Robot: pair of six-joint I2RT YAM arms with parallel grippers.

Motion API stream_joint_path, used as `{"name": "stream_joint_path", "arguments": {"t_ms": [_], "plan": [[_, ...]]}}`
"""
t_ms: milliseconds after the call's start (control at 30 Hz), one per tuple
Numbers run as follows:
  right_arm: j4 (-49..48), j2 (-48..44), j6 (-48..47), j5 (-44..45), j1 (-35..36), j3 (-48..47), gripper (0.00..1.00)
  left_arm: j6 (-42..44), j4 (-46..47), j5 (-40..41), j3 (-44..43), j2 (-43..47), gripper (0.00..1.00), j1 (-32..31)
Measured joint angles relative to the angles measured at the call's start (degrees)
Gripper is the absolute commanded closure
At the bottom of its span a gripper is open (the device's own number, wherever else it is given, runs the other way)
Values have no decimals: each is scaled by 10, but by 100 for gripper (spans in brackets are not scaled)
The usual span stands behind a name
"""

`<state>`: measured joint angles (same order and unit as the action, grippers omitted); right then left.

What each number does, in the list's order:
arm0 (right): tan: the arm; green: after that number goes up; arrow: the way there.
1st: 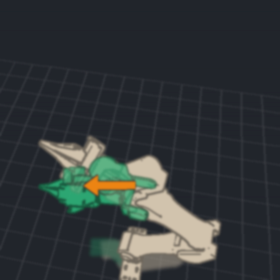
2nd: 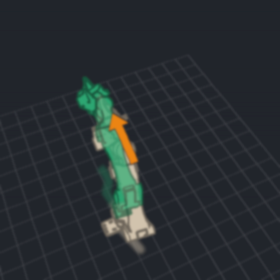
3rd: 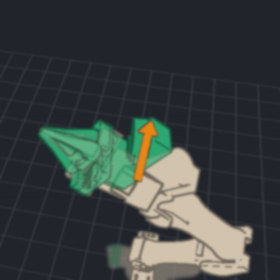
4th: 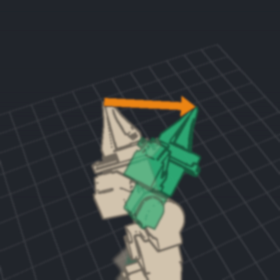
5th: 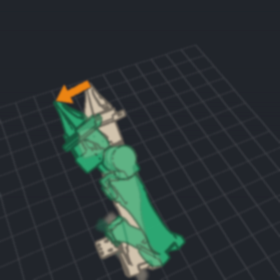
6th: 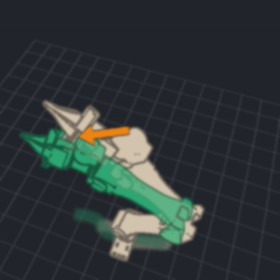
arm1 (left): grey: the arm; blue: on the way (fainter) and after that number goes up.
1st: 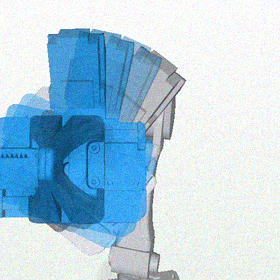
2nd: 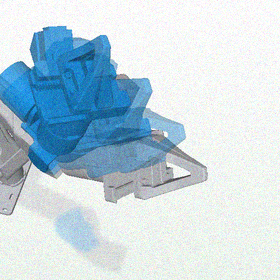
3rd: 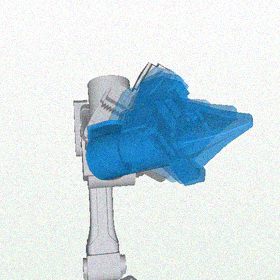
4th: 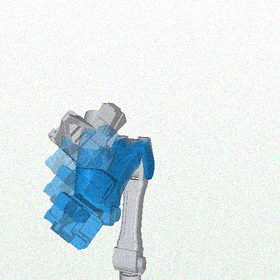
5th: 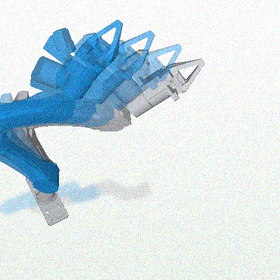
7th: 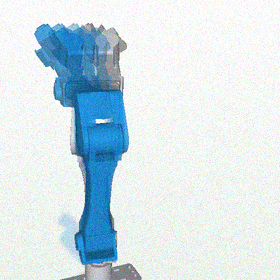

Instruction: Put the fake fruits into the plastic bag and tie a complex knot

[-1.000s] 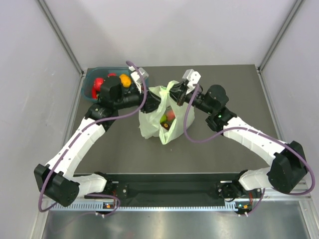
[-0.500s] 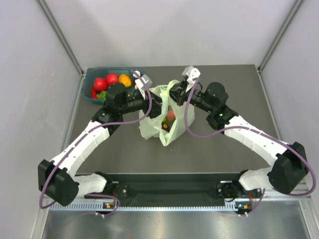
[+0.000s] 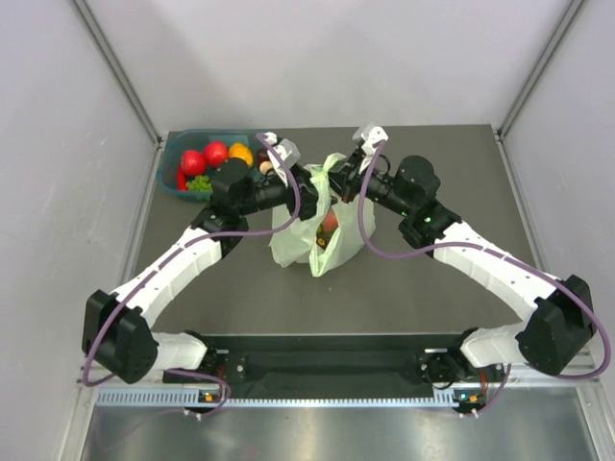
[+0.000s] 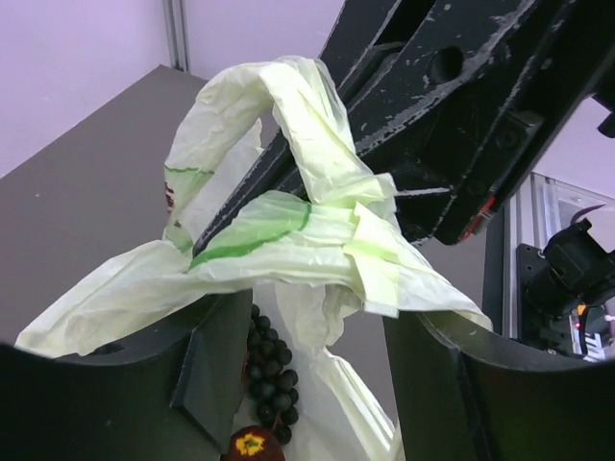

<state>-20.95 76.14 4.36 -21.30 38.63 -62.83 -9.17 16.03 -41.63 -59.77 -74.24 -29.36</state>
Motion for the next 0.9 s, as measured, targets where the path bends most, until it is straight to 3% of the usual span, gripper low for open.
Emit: {"name": "stream_joint_path", "arguments": {"t_ms": [33, 67, 167, 233, 267, 533, 900], "plan": [[2, 0, 2, 2, 0, 0, 100, -2, 5, -1, 0, -6, 45, -1], [5, 0, 3, 3, 0, 0, 100, -5, 10, -1, 0, -12, 57, -2], [10, 0, 5, 5, 0, 0, 100, -19, 23, -7, -2, -30, 76, -4], [10, 0, 7, 7, 0, 0, 100, -28, 28, -10, -5, -38, 97, -4], [11, 0, 8, 8, 0, 0, 100, -33, 31, -10, -9, -43, 100, -4], [42, -2, 8, 42, -1, -14, 100, -42, 10, -3, -36, -52, 100, -4], [152, -13, 8, 127, -12, -29, 100, -5, -204, 66, -118, -40, 100, -5]]}}
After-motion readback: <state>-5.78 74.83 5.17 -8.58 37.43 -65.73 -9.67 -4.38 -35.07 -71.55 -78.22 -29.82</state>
